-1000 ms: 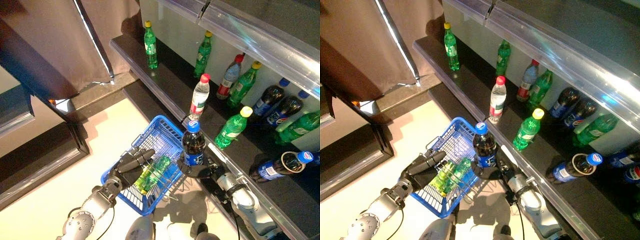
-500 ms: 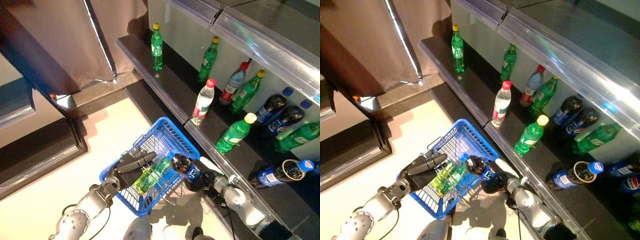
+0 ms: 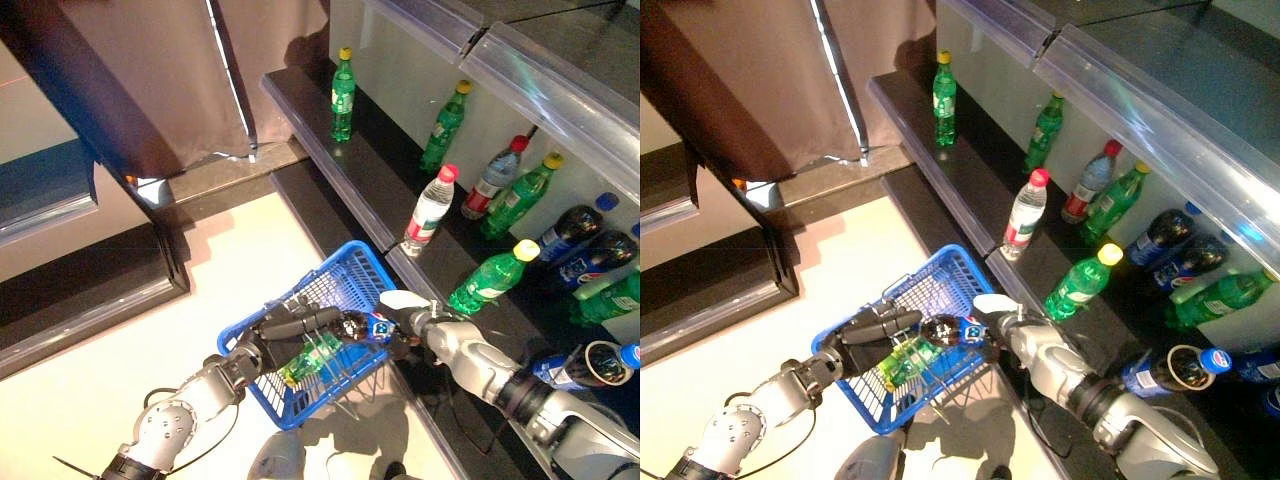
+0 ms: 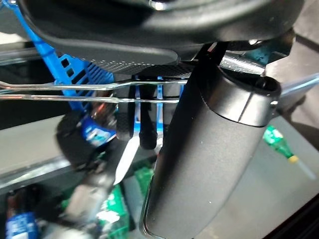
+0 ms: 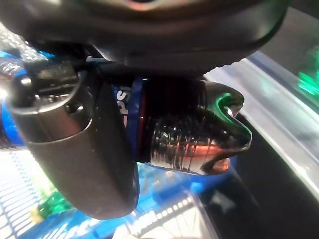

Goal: Pick up the drink and place into the basket.

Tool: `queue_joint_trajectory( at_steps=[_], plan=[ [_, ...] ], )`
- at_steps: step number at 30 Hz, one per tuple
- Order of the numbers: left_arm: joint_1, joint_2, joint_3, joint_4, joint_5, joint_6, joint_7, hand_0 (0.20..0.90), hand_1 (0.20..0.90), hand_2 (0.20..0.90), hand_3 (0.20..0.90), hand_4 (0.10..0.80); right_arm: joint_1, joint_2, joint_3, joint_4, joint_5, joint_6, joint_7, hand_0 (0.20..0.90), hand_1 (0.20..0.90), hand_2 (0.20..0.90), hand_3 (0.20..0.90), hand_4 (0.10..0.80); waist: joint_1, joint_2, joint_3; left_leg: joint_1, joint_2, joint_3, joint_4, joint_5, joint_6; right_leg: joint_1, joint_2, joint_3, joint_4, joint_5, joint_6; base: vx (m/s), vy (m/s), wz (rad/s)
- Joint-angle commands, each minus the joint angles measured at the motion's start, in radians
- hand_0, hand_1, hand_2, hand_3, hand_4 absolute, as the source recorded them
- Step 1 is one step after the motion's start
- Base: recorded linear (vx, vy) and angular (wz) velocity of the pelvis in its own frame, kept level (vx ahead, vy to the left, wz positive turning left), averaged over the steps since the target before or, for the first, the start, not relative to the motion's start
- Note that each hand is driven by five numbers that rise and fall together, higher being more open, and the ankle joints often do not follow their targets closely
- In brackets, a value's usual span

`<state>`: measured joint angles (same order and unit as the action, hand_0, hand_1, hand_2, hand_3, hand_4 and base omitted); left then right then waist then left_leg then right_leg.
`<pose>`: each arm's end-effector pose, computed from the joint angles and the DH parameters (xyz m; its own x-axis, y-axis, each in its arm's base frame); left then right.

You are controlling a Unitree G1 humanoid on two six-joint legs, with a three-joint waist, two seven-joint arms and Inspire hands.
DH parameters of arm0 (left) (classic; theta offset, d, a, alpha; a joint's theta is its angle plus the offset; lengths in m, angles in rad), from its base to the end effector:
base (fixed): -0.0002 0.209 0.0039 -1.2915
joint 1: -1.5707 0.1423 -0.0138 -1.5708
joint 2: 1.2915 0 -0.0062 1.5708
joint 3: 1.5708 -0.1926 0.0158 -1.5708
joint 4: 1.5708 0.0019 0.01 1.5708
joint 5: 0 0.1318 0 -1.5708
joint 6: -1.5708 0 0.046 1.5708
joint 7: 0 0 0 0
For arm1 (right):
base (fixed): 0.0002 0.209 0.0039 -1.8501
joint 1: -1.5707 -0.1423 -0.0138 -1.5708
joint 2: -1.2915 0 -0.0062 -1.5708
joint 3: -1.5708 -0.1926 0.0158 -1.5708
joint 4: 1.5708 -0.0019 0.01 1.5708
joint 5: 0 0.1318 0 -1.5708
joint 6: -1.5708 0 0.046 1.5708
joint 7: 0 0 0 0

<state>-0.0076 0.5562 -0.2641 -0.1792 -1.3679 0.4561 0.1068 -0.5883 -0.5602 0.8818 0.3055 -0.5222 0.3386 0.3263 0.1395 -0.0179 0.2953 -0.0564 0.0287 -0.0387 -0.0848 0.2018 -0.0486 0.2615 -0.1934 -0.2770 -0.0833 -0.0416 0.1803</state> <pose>0.1828 0.1816 0.0552 0.7761 -0.5221 -0.3537 0.1460 0.6944 -0.7046 0.2723 -0.1457 0.0556 0.7649 0.2698 -0.5849 -0.5918 -0.0641 -0.8035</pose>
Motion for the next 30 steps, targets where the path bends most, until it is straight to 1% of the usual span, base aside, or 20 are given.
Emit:
queue_joint_trajectory(
  at_steps=[1, 2, 3, 7, 8, 10, 13, 15, 16, 18, 21, 23, 26, 27, 29, 30],
  plan=[
    [-0.189, -0.138, -0.047, -0.29, -0.115, -0.071, -0.122, 0.3, 0.3, 0.3, 0.2, 0.1, -0.192, 0.045, 0.069, 0.033, -0.072, -0.028, 0.011, 0.3, 0.3, 0.3, 0.2, 0.1, 0.037, 0.015, -0.195, 0.134, 0.076, 0.031, -0.002, -0.174, -0.064, -0.107, -0.01, -0.003, -0.004, 0.073, -0.032, 0.031, 0.025, 0.03],
    [-0.197, -0.15, -0.062, -0.289, -0.117, -0.069, -0.107, 0.3, 0.3, 0.3, 0.2, 0.1, -0.209, 0.066, 0.095, 0.03, -0.088, -0.025, 0.053, 0.3, 0.3, 0.3, 0.2, 0.1, 0.042, 0.016, -0.197, 0.132, 0.072, 0.026, -0.002, -0.174, -0.063, -0.106, -0.011, -0.004, -0.004, 0.071, -0.032, 0.0, 0.0, 0.0],
    [-0.198, -0.151, -0.063, -0.289, -0.117, -0.069, -0.107, 0.3, 0.3, 0.3, 0.2, 0.1, -0.21, 0.067, 0.097, 0.031, -0.087, -0.025, 0.054, 0.3, 0.3, 0.3, 0.2, 0.1, 0.042, 0.017, -0.197, 0.132, 0.072, 0.026, -0.002, -0.174, -0.062, -0.105, -0.011, -0.005, -0.004, 0.07, -0.032, 0.034, 0.027, 0.04],
    [-0.211, -0.182, -0.098, -0.289, -0.111, -0.068, -0.089, 0.3, 0.3, 0.3, 0.2, 0.1, -0.226, 0.128, 0.148, 0.067, -0.138, -0.021, 0.12, 0.3, 0.3, 0.3, 0.2, 0.1, 0.054, 0.019, -0.197, 0.127, 0.069, 0.02, -0.001, -0.173, -0.06, -0.103, -0.013, -0.009, -0.004, 0.068, -0.033, 0.024, 0.023, 0.11],
    [-0.225, -0.194, -0.119, -0.29, -0.114, -0.073, -0.076, 0.3, 0.3, 0.3, 0.2, 0.1, -0.238, 0.16, 0.176, 0.093, -0.158, -0.03, 0.138, 0.3, 0.3, 0.3, 0.2, 0.1, 0.059, 0.021, -0.193, 0.122, 0.069, 0.018, 0.001, -0.172, -0.058, -0.106, -0.014, -0.011, -0.002, 0.068, -0.034, -0.008, 0.03, 0.09],
    [-0.239, -0.21, -0.143, -0.286, -0.112, -0.076, -0.067, 0.3, 0.3, 0.3, 0.2, 0.1, -0.258, 0.194, 0.2, 0.107, -0.162, -0.03, 0.151, 0.3, 0.3, 0.3, 0.2, 0.1, 0.064, 0.025, -0.185, 0.115, 0.066, 0.013, 0.003, -0.171, -0.056, -0.11, -0.016, -0.01, 0.0, 0.069, -0.036, -0.028, 0.031, 0.08],
    [-0.253, -0.225, -0.167, -0.279, -0.105, -0.082, -0.065, 0.3, 0.3, 0.3, 0.2, 0.1, -0.288, 0.226, 0.215, 0.118, -0.176, -0.032, 0.18, 0.3, 0.3, 0.3, 0.2, 0.1, 0.068, 0.027, -0.177, 0.109, 0.06, 0.005, 0.005, -0.168, -0.053, -0.115, -0.017, -0.008, 0.001, 0.071, -0.037, -0.017, 0.027, 0.08],
    [-0.267, -0.242, -0.186, -0.272, -0.093, -0.089, -0.06, 0.3, 0.3, 0.3, 0.2, 0.1, -0.308, 0.259, 0.227, 0.151, -0.155, -0.036, 0.202, 0.3, 0.3, 0.3, 0.2, 0.1, 0.073, 0.03, -0.173, 0.104, 0.057, 0.0, 0.004, -0.166, -0.051, -0.118, -0.018, -0.01, 0.002, 0.073, -0.038, -0.004, 0.031, 0.11],
    [-0.275, -0.258, -0.201, -0.267, -0.074, -0.097, -0.055, 0.3, 0.3, 0.3, 0.2, 0.1, -0.312, 0.29, 0.231, 0.184, -0.122, -0.031, 0.212, 0.3, 0.3, 0.3, 0.2, 0.1, 0.076, 0.031, -0.17, 0.101, 0.055, -0.004, 0.004, -0.165, -0.049, -0.12, -0.019, -0.009, 0.002, 0.074, -0.038, 0.009, 0.025, 0.11],
    [-0.284, -0.283, -0.221, -0.26, -0.056, -0.113, -0.037, 0.3, 0.3, 0.3, 0.2, 0.1, -0.305, 0.335, 0.237, 0.229, -0.13, -0.028, 0.221, 0.3, 0.3, 0.3, 0.2, 0.1, 0.079, 0.034, -0.167, 0.096, 0.052, -0.009, 0.003, -0.164, -0.046, -0.125, -0.021, -0.006, 0.003, 0.073, -0.039, 0.011, 0.03, 0.07],
    [-0.3, -0.298, -0.225, -0.256, -0.056, -0.126, -0.036, 0.3, 0.3, 0.3, 0.2, 0.1, -0.293, 0.39, 0.241, 0.321, -0.136, -0.041, 0.183, 0.3, 0.3, 0.3, 0.2, 0.1, 0.084, 0.045, -0.155, 0.08, 0.046, -0.017, 0.003, -0.162, -0.039, -0.138, -0.024, -0.003, 0.006, 0.072, -0.042, -0.052, 0.037, 0.08],
    [-0.311, -0.3, -0.229, -0.257, -0.061, -0.13, -0.038, 0.3, 0.3, 0.3, 0.2, 0.1, -0.29, 0.407, 0.244, 0.374, -0.133, -0.052, 0.151, 0.3, 0.3, 0.3, 0.2, 0.1, 0.088, 0.05, -0.146, 0.07, 0.042, -0.022, 0.005, -0.161, -0.036, -0.145, -0.026, -0.002, 0.007, 0.073, -0.042, -0.085, 0.029, 0.05],
    [-0.336, -0.315, -0.247, -0.253, -0.077, -0.144, -0.049, 0.3, 0.3, 0.3, 0.2, 0.1, -0.297, 0.443, 0.24, 0.524, -0.13, -0.093, 0.038, 0.3, 0.3, 0.3, 0.2, 0.1, 0.095, 0.064, -0.124, 0.053, 0.031, -0.034, 0.006, -0.159, -0.027, -0.159, -0.032, -0.005, 0.008, 0.079, -0.042, -0.088, 0.039, 0.11],
    [-0.339, -0.323, -0.248, -0.251, -0.074, -0.152, -0.063, 0.3, 0.3, 0.3, 0.2, 0.1, -0.297, 0.449, 0.232, 0.583, -0.132, -0.112, -0.026, 0.3, 0.3, 0.3, 0.2, 0.1, 0.098, 0.07, -0.116, 0.048, 0.027, -0.038, 0.006, -0.158, -0.024, -0.163, -0.035, -0.006, 0.008, 0.081, -0.041, -0.061, 0.051, 0.13],
    [-0.348, -0.33, -0.258, -0.245, -0.066, -0.17, -0.082, 0.3, 0.3, 0.3, 0.2, 0.1, -0.299, 0.455, 0.218, 0.647, -0.146, -0.123, -0.118, 0.3, 0.3, 0.3, 0.2, 0.1, 0.1, 0.079, -0.107, 0.039, 0.02, -0.042, 0.006, -0.158, -0.02, -0.172, -0.038, -0.007, 0.01, 0.085, -0.04, -0.064, 0.055, 0.07],
    [-0.353, -0.328, -0.263, -0.237, -0.068, -0.182, -0.091, 0.3, 0.3, 0.3, 0.2, 0.1, -0.302, 0.454, 0.21, 0.665, -0.16, -0.111, -0.149, 0.3, 0.3, 0.3, 0.2, 0.1, 0.099, 0.084, -0.101, 0.033, 0.017, -0.043, 0.006, -0.157, -0.018, -0.178, -0.04, -0.008, 0.011, 0.087, -0.04, -0.072, 0.059, 0.04]
  ],
)
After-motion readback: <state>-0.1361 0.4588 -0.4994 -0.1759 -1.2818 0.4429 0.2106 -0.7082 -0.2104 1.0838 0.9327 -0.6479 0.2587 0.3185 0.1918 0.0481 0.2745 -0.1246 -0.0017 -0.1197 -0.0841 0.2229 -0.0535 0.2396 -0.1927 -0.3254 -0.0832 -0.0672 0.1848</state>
